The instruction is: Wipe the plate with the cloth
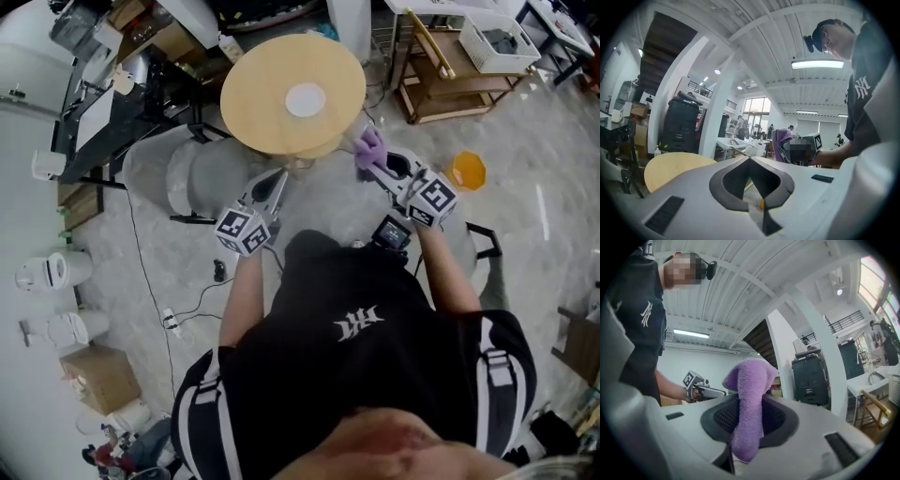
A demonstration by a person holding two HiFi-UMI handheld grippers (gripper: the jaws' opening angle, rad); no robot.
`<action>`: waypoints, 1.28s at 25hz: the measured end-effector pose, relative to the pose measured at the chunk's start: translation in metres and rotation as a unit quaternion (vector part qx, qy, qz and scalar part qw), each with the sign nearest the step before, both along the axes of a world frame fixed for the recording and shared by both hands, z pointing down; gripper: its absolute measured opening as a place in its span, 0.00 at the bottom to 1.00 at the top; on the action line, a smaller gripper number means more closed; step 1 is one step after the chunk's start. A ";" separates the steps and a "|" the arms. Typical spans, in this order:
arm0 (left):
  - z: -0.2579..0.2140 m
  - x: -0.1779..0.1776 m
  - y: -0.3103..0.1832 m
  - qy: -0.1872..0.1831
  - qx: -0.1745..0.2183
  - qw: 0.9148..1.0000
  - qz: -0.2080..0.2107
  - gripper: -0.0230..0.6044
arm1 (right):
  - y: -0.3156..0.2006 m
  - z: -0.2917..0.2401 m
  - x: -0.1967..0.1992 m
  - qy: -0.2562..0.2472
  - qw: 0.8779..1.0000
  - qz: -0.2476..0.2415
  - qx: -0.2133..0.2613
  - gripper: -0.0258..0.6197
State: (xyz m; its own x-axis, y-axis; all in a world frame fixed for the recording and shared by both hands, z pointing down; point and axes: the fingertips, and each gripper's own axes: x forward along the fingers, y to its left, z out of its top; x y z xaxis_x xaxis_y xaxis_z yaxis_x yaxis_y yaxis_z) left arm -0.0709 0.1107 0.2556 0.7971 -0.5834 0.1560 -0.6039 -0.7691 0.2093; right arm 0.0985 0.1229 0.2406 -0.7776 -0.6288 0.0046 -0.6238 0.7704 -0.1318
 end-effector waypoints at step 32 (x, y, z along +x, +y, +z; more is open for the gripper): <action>0.079 -0.045 -0.356 0.032 -0.093 0.990 0.100 0.06 | -0.334 0.028 -0.061 0.076 0.990 0.075 -0.087 0.19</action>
State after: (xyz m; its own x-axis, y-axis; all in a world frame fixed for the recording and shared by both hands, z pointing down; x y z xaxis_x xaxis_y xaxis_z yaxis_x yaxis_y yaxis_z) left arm -0.1163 -0.2457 0.3348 0.9053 -0.3796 0.1906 -0.4247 -0.8165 0.3912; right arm 0.0371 -0.2113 0.2689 -0.6579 -0.7158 0.2340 -0.7519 0.6419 -0.1503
